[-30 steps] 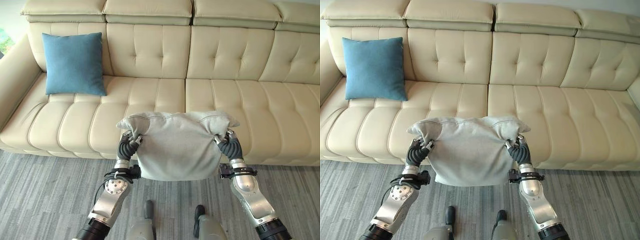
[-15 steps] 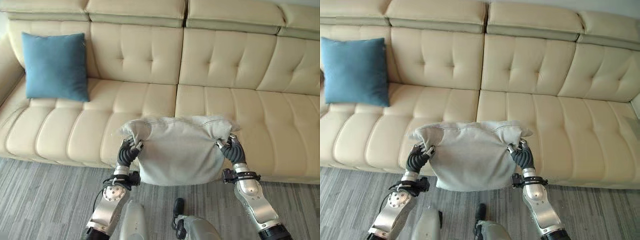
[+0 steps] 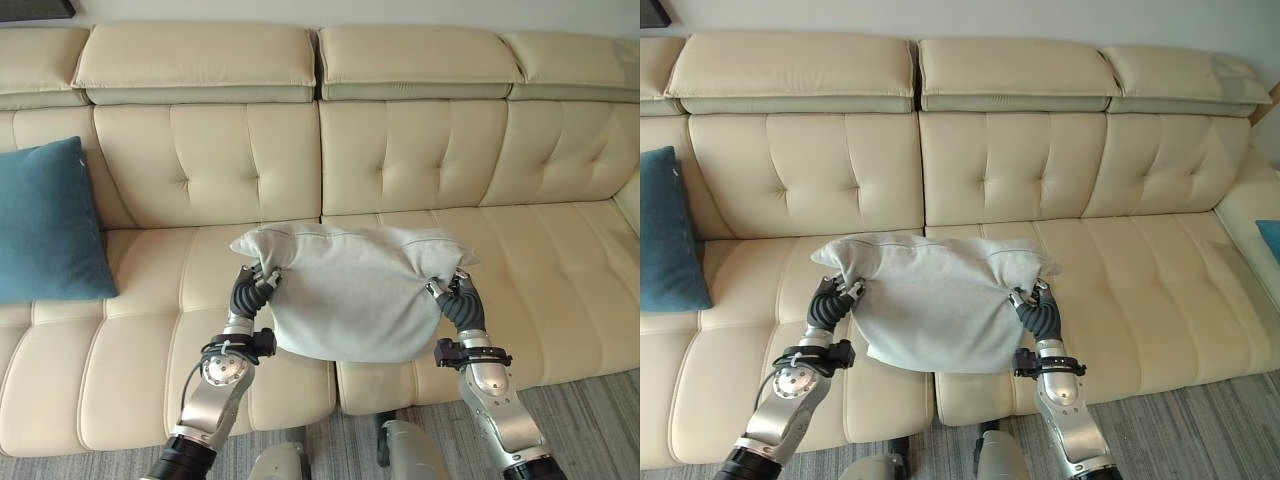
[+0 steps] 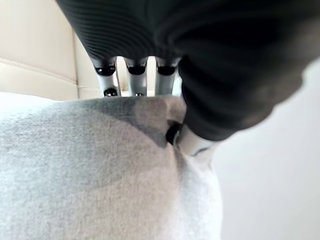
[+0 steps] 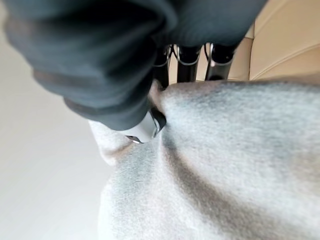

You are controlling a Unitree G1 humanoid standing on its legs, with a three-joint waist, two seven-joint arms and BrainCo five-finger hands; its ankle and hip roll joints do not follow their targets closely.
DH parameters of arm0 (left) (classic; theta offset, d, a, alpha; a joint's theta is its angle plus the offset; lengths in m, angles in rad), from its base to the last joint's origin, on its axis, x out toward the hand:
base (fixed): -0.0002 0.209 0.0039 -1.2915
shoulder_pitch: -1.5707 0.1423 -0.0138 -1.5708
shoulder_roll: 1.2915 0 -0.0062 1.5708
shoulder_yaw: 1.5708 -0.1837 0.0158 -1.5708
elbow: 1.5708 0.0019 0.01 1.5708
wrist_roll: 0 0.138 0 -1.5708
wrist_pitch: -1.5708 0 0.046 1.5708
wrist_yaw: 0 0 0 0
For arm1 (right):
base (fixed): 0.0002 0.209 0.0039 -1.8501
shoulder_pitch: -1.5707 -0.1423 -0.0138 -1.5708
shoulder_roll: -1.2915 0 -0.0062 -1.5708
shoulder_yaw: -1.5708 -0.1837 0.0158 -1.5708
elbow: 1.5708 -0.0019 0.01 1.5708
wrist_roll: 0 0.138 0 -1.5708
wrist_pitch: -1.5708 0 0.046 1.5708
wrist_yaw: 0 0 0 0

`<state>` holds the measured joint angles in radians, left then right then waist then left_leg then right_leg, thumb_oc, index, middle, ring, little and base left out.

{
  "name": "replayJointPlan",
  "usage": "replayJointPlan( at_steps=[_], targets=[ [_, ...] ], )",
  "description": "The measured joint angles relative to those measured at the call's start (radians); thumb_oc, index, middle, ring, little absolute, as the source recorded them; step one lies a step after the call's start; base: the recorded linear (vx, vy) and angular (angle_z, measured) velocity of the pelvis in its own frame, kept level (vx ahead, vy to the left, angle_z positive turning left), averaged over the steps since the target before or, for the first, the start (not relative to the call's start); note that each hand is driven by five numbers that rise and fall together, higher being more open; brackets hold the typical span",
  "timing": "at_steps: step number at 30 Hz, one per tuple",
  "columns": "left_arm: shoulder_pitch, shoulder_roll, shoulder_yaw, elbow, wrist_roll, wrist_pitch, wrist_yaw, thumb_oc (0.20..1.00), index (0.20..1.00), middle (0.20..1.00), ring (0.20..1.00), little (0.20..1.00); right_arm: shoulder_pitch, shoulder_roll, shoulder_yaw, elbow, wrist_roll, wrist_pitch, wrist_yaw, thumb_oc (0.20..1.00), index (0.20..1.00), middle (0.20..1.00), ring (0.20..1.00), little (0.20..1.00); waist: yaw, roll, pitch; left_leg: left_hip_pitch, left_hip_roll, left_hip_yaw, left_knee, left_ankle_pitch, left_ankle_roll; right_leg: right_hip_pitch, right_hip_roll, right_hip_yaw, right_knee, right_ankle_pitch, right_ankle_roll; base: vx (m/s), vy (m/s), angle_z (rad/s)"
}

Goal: Pick up all the scattered cushions and arrange them neatly on the sofa.

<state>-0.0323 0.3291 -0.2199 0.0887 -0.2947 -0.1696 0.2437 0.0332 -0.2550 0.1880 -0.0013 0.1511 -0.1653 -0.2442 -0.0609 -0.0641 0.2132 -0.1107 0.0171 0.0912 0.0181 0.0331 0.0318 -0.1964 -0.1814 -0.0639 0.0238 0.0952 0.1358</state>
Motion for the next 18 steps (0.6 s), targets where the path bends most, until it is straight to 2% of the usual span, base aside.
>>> replayJointPlan(
  at_steps=[1, 2, 3, 4, 5, 10, 12, 18],
  targets=[
    [0.045, -0.028, 0.009, -0.002, 0.000, 0.006, -0.004, 0.200, 0.200, 0.200, 0.200, 0.200, -0.001, -0.007, 0.006, 0.031, 0.001, 0.008, 0.015, 0.200, 0.200, 0.200, 0.200, 0.200, 0.040, 0.008, -0.003, 0.094, -0.011, 0.007, -0.045, 0.001, -0.018, 0.146, 0.002, -0.035, -0.111, 0.088, -0.012, 0.19, -0.142, 0.18],
    [0.075, -0.053, 0.013, -0.021, 0.000, 0.002, -0.007, 0.200, 0.200, 0.200, 0.200, 0.200, -0.002, -0.022, 0.009, 0.037, 0.005, 0.021, 0.016, 0.200, 0.200, 0.200, 0.200, 0.200, 0.045, 0.026, -0.012, 0.098, 0.000, 0.014, -0.020, 0.007, -0.031, 0.180, 0.009, -0.045, -0.110, 0.088, -0.013, 0.14, -0.097, 0.17],
    [0.080, -0.060, 0.012, -0.028, 0.000, 0.002, -0.008, 0.200, 0.200, 0.200, 0.200, 0.200, -0.002, -0.032, 0.007, 0.032, 0.008, 0.021, 0.016, 0.200, 0.200, 0.200, 0.200, 0.200, 0.044, 0.033, -0.020, 0.105, 0.006, 0.016, -0.062, 0.008, -0.039, 0.182, 0.015, -0.045, -0.110, 0.088, -0.013, 0.07, -0.040, 0.24],
    [0.075, -0.062, 0.007, -0.032, 0.000, 0.001, -0.008, 0.200, 0.200, 0.200, 0.200, 0.200, -0.009, -0.047, 0.004, 0.028, 0.008, 0.018, 0.016, 0.200, 0.200, 0.200, 0.200, 0.200, 0.043, 0.051, -0.030, 0.115, 0.026, 0.023, -0.102, 0.034, -0.048, 0.182, 0.031, -0.048, -0.110, 0.084, -0.015, 0.06, -0.016, 0.11],
    [0.069, -0.059, 0.005, -0.034, 0.000, 0.001, -0.008, 0.200, 0.200, 0.200, 0.200, 0.200, -0.025, -0.057, 0.002, 0.030, 0.009, 0.019, 0.015, 0.200, 0.200, 0.200, 0.200, 0.200, 0.045, 0.058, -0.033, 0.115, 0.043, 0.028, -0.099, 0.033, -0.057, 0.184, 0.048, -0.049, -0.110, 0.067, -0.023, 0.05, -0.008, 0.05],
    [0.081, -0.051, 0.006, -0.034, -0.001, 0.002, 0.003, 0.200, 0.200, 0.200, 0.200, 0.200, -0.032, -0.031, 0.006, 0.029, 0.008, 0.019, 0.009, 0.200, 0.200, 0.200, 0.200, 0.200, 0.043, 0.011, -0.055, 0.110, 0.029, 0.016, -0.101, 0.038, -0.062, 0.190, 0.033, -0.064, -0.111, 0.031, -0.032, 0.05, 0.009, 0.09],
    [0.080, -0.044, 0.007, -0.034, -0.002, 0.002, 0.015, 0.200, 0.200, 0.200, 0.200, 0.200, -0.032, -0.027, 0.018, 0.029, 0.009, 0.019, 0.005, 0.200, 0.200, 0.200, 0.200, 0.200, 0.046, 0.009, -0.062, 0.103, 0.030, 0.002, -0.106, 0.036, -0.071, 0.191, 0.033, -0.072, -0.111, 0.024, -0.031, 0.03, 0.018, 0.15],
    [0.063, -0.039, 0.029, -0.034, -0.003, 0.003, 0.075, 0.200, 0.200, 0.200, 0.200, 0.200, -0.088, -0.028, 0.082, 0.034, 0.018, 0.035, -0.029, 0.200, 0.200, 0.200, 0.200, 0.200, 0.058, 0.006, -0.070, 0.088, 0.032, -0.008, -0.106, 0.038, -0.068, 0.182, 0.036, -0.077, -0.115, 0.022, -0.025, 0.05, 0.021, 0.06]
  ],
)
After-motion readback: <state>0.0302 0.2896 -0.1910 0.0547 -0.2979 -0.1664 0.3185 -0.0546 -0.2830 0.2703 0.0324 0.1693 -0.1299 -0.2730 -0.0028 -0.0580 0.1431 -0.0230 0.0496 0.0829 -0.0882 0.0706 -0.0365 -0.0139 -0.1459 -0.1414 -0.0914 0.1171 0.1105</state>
